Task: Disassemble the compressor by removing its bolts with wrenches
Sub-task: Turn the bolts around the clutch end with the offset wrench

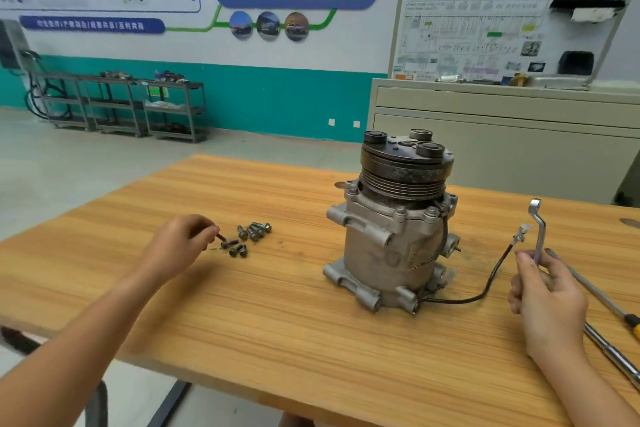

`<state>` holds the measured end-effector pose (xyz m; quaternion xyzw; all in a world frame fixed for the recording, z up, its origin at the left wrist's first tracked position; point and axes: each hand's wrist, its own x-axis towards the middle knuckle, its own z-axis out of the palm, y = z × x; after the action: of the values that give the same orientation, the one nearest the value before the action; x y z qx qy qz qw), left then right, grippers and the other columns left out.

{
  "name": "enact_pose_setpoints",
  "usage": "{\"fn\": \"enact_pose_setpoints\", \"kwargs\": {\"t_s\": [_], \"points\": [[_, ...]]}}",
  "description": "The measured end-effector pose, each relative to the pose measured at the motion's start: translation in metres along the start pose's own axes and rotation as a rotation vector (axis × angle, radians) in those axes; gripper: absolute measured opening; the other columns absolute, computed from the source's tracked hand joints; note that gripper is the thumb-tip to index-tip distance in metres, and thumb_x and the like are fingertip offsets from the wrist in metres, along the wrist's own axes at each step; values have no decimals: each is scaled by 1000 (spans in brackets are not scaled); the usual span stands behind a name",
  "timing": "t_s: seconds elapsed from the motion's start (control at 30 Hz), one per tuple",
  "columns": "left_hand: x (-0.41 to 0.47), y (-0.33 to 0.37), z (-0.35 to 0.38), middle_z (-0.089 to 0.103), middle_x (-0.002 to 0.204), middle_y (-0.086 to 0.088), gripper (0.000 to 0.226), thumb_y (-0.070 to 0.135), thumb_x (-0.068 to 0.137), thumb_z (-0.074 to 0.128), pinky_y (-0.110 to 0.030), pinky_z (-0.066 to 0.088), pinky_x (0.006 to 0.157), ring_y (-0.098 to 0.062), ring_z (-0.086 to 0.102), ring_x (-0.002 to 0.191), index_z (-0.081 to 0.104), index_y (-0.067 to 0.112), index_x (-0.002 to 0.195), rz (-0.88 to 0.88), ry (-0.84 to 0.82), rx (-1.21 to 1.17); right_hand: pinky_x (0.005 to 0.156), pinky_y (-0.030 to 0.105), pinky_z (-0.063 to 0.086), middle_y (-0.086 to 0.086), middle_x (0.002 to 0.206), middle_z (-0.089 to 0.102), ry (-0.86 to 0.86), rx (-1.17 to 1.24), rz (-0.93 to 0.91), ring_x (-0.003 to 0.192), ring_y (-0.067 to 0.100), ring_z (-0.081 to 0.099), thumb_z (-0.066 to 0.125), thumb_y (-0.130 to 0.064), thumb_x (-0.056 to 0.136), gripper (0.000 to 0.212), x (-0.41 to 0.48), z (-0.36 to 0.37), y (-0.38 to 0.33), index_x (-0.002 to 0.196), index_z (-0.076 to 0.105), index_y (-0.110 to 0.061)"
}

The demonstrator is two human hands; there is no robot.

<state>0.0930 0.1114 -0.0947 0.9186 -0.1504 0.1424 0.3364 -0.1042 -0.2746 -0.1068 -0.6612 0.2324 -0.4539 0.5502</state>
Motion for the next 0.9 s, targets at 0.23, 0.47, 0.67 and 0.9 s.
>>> {"fn": "enact_pose_setpoints", "kwargs": {"t_s": [0.23,0.47,0.67,0.9], "points": [[1,-19,26,63,82,10,9,24,83,70,-17,34,56,-1,51,68,69,19,91,2,36,68,32,9,33,4,59,47,43,-31,5,39,2,44,50,-32,93,13,5,1,10,82,57,-27],[0,-20,30,63,90,3,16,26,81,72,-12,30,55,-7,49,71,70,17,94,43,41,98,32,11,34,8,60,50,23,-208,-71,39,5,46,46,-31,95,12,-1,0,14,92,54,-23],[-3,-14,29,65,95,1,27,24,82,71,-25,36,65,-10,53,71,69,12,106,41,130,-43,46,25,38,9,57,53,-65,-365,-122,49,22,49,41,-29,96,15,-13,1,10,97,52,-19],[-9,19,16,65,95,-1,20,12,96,45,-18,45,70,-4,59,77,61,17,106,-166,481,-785,54,29,35,5,58,52,-56,-366,-53,56,22,47,43,-31,95,25,-12,-2,16,106,56,-13]]}}
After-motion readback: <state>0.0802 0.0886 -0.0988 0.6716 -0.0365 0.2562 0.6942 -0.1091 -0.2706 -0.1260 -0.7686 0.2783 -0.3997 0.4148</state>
